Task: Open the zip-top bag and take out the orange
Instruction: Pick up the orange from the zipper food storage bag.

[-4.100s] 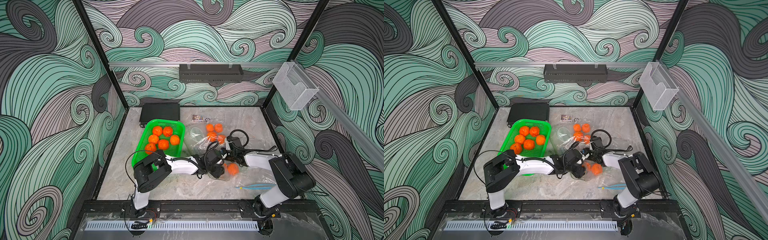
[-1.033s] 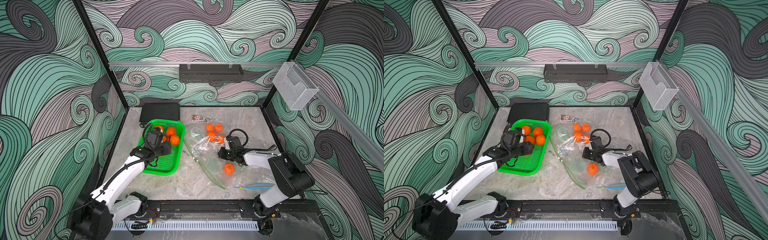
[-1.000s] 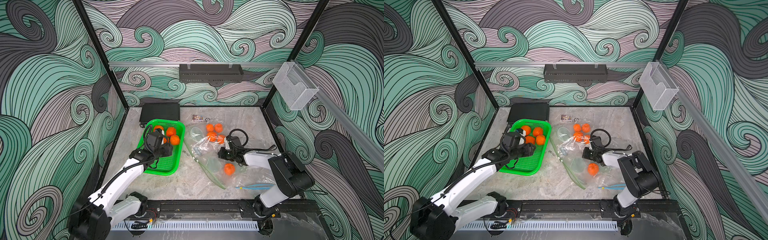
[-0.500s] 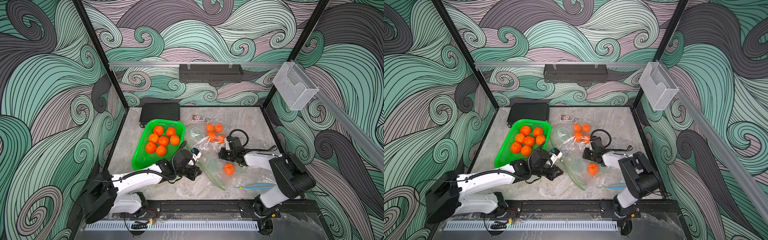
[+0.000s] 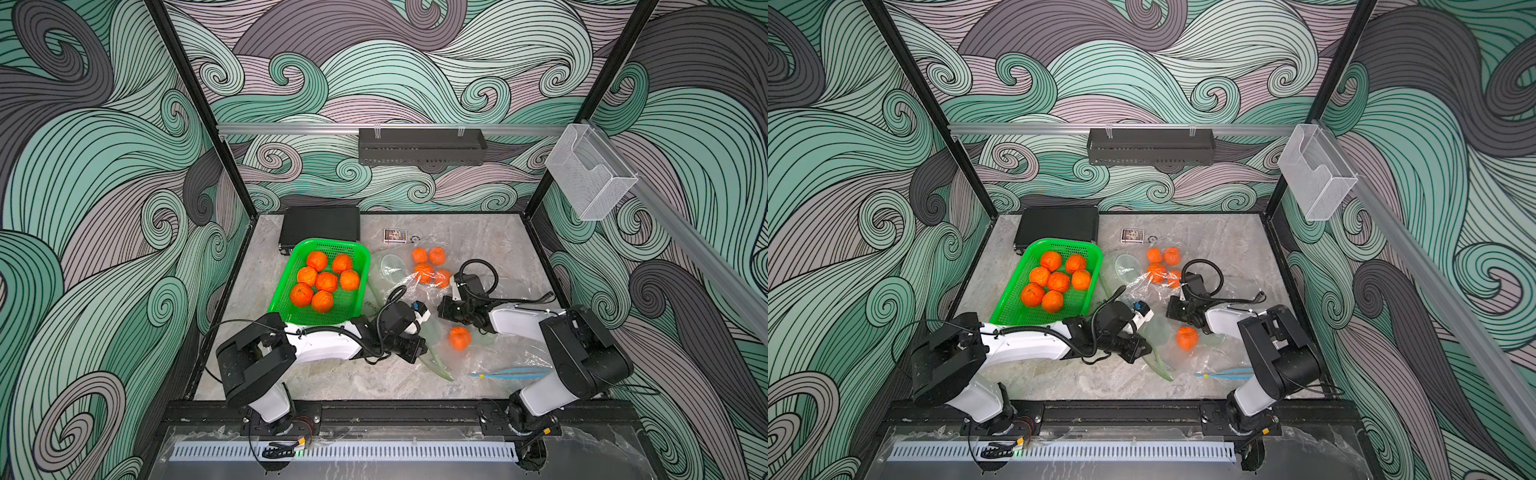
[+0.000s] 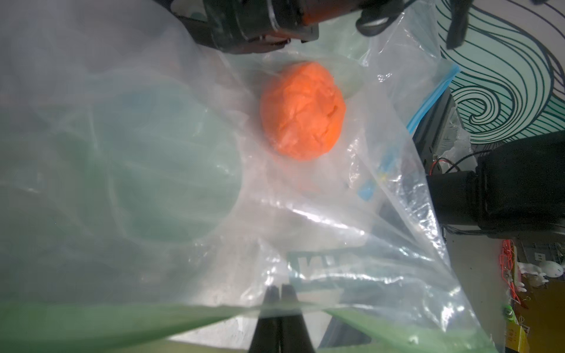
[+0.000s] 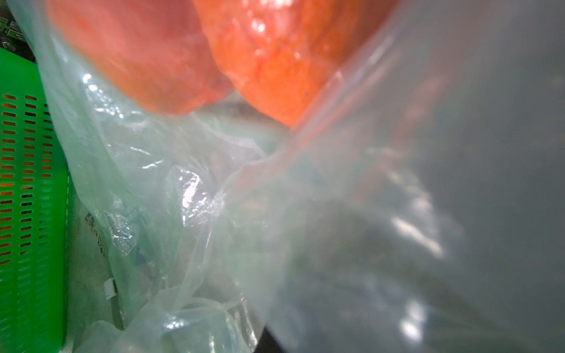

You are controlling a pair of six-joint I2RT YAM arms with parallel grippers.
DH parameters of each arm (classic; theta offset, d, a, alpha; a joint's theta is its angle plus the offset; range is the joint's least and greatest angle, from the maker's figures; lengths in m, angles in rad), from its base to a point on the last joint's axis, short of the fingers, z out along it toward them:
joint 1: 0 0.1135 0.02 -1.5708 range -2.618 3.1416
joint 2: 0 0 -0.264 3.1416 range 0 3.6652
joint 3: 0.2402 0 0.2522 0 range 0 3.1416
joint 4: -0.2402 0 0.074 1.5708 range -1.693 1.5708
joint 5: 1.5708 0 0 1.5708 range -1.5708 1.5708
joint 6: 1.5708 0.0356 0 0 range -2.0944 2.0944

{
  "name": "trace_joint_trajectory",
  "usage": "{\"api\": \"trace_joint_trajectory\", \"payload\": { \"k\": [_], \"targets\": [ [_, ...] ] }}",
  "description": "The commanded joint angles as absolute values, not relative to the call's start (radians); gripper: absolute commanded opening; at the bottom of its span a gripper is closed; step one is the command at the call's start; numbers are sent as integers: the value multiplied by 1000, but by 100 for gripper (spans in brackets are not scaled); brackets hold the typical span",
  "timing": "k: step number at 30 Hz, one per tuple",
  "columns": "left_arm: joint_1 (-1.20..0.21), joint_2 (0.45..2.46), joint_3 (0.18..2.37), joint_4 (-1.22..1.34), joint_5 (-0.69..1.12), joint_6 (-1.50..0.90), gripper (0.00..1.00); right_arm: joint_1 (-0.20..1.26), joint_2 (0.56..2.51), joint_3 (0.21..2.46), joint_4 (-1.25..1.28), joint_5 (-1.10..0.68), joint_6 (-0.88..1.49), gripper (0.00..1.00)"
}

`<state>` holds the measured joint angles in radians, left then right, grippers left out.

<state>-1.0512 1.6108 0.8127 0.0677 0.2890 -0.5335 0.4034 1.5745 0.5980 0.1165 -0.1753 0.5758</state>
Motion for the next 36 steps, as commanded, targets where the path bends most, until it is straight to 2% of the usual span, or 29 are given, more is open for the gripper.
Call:
{"api": "trace_joint_trajectory", "payload": {
  "k": [1, 2, 4, 7, 10, 15, 19, 23, 27, 30, 36],
  "targets": [
    [-1077, 1652, 880, 93, 299, -507, 12, 396, 1591, 560, -5, -131, 564, 9],
    [-1085, 1657, 881, 94, 294, -501, 17, 396, 1591, 561, -5, -131, 563, 9],
    [-1095, 1664, 875, 103, 278, -492, 34, 396, 1589, 559, -1, -133, 565, 9],
    [-1096, 1674, 872, 89, 240, -475, 43, 396, 1592, 572, -1, -120, 561, 9],
    [-1095, 1693, 875, 94, 227, -466, 43, 395, 1572, 602, -50, -118, 554, 11],
    [-1095, 1720, 872, 121, 244, -477, 42, 394, 1416, 668, -247, -99, 539, 19],
    [-1095, 1713, 859, 142, 235, -480, 42, 390, 1270, 732, -484, 18, 511, 26],
    [-1095, 1711, 859, 148, 244, -476, 44, 381, 1151, 727, -629, 110, 526, 28],
    [-1095, 1714, 864, 153, 248, -464, 49, 373, 1082, 663, -642, 138, 556, 27],
    [-1095, 1718, 875, 150, 262, -457, 59, 368, 1106, 642, -629, 138, 559, 26],
    [-1095, 1722, 903, 116, 255, -432, 65, 362, 1211, 622, -503, 1, 557, 15]
  ]
}}
